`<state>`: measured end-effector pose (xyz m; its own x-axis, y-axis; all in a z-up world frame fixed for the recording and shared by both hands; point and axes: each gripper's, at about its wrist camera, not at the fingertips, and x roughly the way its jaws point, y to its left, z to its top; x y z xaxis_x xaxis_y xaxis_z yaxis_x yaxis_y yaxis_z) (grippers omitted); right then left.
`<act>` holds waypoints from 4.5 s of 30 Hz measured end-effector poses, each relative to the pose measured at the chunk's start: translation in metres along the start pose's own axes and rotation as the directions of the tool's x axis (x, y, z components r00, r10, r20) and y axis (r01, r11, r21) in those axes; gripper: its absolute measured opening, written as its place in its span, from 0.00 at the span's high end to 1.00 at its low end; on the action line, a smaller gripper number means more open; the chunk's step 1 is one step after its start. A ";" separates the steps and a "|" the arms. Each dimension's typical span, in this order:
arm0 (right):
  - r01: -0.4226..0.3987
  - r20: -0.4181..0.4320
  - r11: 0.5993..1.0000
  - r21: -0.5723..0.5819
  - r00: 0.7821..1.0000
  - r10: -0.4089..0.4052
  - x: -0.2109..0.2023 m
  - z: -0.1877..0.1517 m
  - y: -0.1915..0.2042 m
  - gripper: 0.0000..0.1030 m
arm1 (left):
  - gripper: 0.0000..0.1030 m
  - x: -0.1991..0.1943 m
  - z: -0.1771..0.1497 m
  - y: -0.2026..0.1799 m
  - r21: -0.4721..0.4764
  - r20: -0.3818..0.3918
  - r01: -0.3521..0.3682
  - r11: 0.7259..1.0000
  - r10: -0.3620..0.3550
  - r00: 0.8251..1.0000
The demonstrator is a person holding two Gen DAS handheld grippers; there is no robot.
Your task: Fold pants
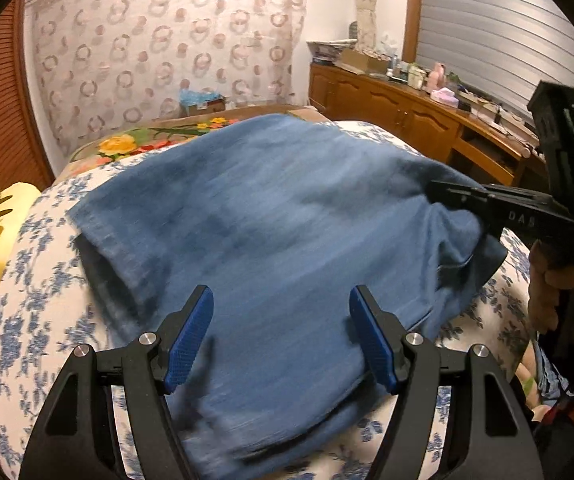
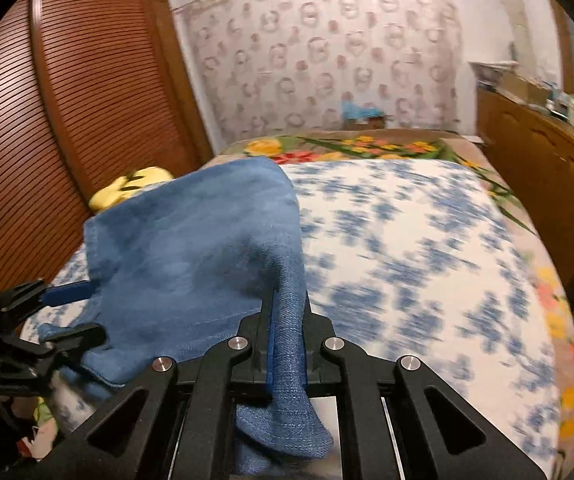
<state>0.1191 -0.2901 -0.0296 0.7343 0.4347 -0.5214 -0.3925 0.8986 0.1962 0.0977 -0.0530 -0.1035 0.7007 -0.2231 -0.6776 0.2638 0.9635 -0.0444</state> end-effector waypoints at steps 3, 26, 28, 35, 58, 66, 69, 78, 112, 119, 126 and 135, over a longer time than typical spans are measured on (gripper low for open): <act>0.028 -0.001 0.999 0.044 1.000 -0.028 -0.017 -0.012 -0.023 0.93 | 0.31 0.001 0.000 -0.007 0.007 -0.007 0.018 1.000 -0.018 1.000; -0.011 -0.067 0.997 0.080 0.998 0.016 -0.028 -0.019 -0.044 0.53 | 0.31 0.011 -0.022 -0.020 -0.005 -0.076 0.052 0.999 -0.052 0.996; -0.004 -0.069 0.996 0.084 0.998 0.010 -0.024 -0.013 -0.047 0.53 | 0.31 0.011 -0.023 -0.019 -0.005 -0.076 0.054 0.999 -0.054 0.996; -0.012 -0.118 0.997 0.073 0.993 0.020 -0.005 -0.005 -0.047 0.53 | 0.30 0.010 -0.025 -0.017 -0.012 -0.071 0.061 0.998 -0.061 0.996; -0.205 0.001 0.977 -0.066 0.979 0.205 -0.047 0.035 0.024 0.90 | 0.30 -0.030 -0.016 0.017 -0.076 -0.001 0.007 0.997 -0.007 1.000; -0.292 -0.026 0.935 -0.201 0.956 0.293 -0.039 0.044 0.098 0.90 | 0.30 -0.062 -0.017 0.061 -0.143 0.056 -0.042 0.989 0.051 0.997; -0.334 -0.053 0.915 -0.225 0.942 0.331 -0.027 0.044 0.122 0.90 | 0.30 -0.070 -0.018 0.075 -0.163 0.069 -0.065 0.985 0.077 0.995; -0.438 -0.206 0.856 -0.275 0.896 0.393 0.031 0.018 0.169 0.90 | 0.30 -0.085 -0.025 0.109 -0.217 0.086 -0.115 0.970 0.136 0.987; -0.137 -0.130 0.955 -0.263 0.986 0.106 0.025 0.005 0.133 0.57 | 0.30 -0.057 -0.031 0.061 -0.134 0.030 -0.041 0.990 0.045 0.999; -0.110 -0.113 0.961 -0.255 0.990 0.084 0.016 0.017 0.132 0.56 | 0.30 -0.044 -0.046 0.063 -0.133 -0.025 -0.035 0.991 0.032 0.999; -0.112 -0.090 0.961 -0.251 0.992 0.092 0.032 0.030 0.127 0.54 | 0.28 -0.036 -0.061 0.068 -0.147 -0.056 -0.040 0.988 0.032 0.998; -0.112 -0.138 0.960 -0.256 0.987 0.078 0.078 0.040 0.125 0.45 | 0.28 -0.035 -0.067 0.070 -0.149 -0.053 -0.043 0.988 0.035 0.998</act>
<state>0.1494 -0.1411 -0.0130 0.6179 0.4911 -0.6140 -0.6010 0.7986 0.0339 0.0475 0.0319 -0.1324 0.6736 -0.1809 -0.7166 0.1322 0.9834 -0.1240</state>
